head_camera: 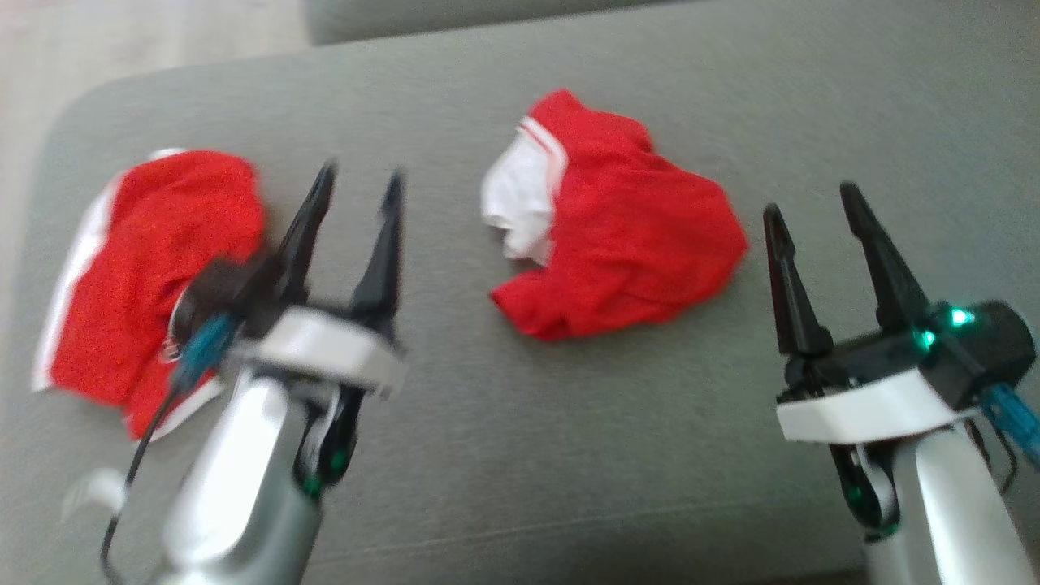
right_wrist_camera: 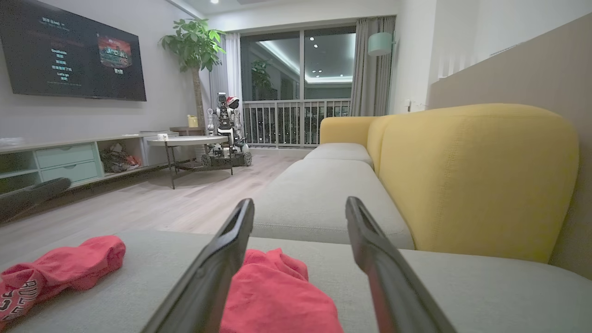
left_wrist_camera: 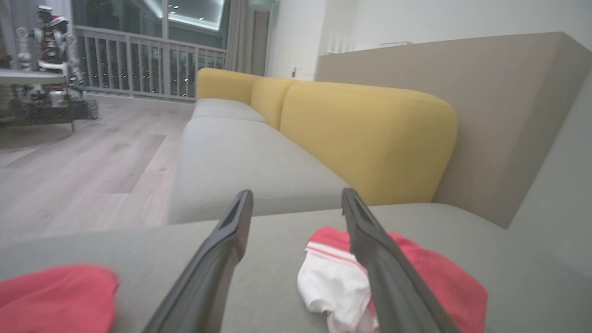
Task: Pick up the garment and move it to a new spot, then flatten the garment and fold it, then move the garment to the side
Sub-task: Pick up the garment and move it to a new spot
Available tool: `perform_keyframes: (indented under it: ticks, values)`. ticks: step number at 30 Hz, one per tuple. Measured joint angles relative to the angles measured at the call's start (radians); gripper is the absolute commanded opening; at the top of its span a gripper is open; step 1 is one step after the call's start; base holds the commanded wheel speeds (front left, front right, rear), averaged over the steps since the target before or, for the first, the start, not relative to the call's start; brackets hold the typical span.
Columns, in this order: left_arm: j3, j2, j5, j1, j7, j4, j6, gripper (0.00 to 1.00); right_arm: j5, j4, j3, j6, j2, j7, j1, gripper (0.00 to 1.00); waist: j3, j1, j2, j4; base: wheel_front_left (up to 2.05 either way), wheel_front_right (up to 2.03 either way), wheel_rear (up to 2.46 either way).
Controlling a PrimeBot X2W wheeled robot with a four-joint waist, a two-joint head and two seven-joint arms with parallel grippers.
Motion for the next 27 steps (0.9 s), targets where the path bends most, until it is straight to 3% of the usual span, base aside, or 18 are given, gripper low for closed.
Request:
perform_keyframes:
  ticks: [4,14,27]
  values:
    - [0.058,-0.006,-0.001,0.145,0.000,-0.036,0.000,1.00,0.003,0.023,-0.037,0.000,0.001,0.000,0.051,1.00,-0.034,0.0000,0.0000,0.074,0.00,0.00,0.00]
    - [0.160,-0.053,0.087,0.391,0.000,-0.164,-0.067,1.00,0.029,0.042,-0.065,0.000,0.002,0.000,0.152,1.00,-0.126,0.0000,0.0000,0.183,0.00,0.00,0.00]
    - [0.200,-0.064,0.161,0.420,0.000,-0.235,-0.123,1.00,0.028,0.061,-0.052,0.000,0.003,0.000,0.152,1.00,-0.124,0.0000,0.0000,0.175,0.00,0.00,0.00]
